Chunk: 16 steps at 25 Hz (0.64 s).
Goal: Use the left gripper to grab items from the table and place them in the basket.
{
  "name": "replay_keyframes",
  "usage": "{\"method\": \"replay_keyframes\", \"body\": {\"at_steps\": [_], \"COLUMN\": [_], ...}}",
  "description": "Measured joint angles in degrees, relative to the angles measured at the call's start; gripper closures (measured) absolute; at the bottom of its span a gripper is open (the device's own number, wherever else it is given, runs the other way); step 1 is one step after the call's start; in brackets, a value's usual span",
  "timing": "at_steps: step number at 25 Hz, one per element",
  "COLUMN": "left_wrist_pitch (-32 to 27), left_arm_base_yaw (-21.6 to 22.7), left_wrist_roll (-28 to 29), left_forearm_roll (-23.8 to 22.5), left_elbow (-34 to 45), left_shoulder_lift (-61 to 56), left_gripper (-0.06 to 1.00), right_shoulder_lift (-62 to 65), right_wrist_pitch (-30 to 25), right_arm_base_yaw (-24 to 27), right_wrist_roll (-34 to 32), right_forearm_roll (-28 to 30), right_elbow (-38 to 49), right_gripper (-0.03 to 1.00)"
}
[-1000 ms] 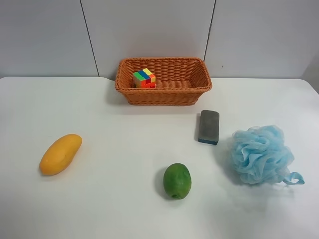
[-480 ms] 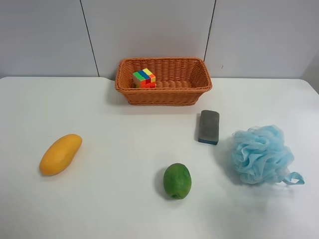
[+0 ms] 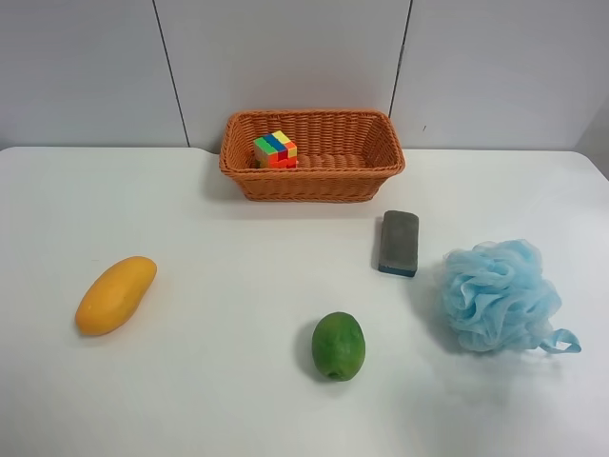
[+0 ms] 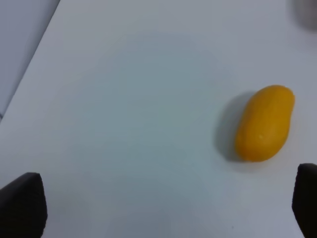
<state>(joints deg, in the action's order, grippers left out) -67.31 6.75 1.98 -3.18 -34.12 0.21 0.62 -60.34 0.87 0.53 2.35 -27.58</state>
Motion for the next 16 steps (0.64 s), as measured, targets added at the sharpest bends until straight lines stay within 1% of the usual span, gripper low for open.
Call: {"method": "replay_keyframes", "body": {"at_steps": [3,7,16], "left_wrist_pitch": [1.6,5.7,6.1], "left_arm_base_yaw": [0.0,0.0,0.0], "left_wrist_roll": [-0.7,-1.1,-1.4], "left_forearm_roll": [1.7,2.4,2.6], "left_elbow": [2.6,4.4,4.9], "left_shoulder_lift": [-0.3,-0.5,-0.6], "left_gripper": [-0.05,-0.05,-0.05], "right_shoulder_lift": [0.0,0.0,0.0], "right_wrist_pitch": [0.0,0.0,0.0], "right_arm_base_yaw": [0.0,0.0,0.0], "right_wrist_roll": [0.0,0.0,0.0], "right_forearm_roll": [0.0,0.0,0.0], "right_elbow": [0.0,0.0,0.0], "right_gripper": [-0.03,-0.03,-0.03]}}
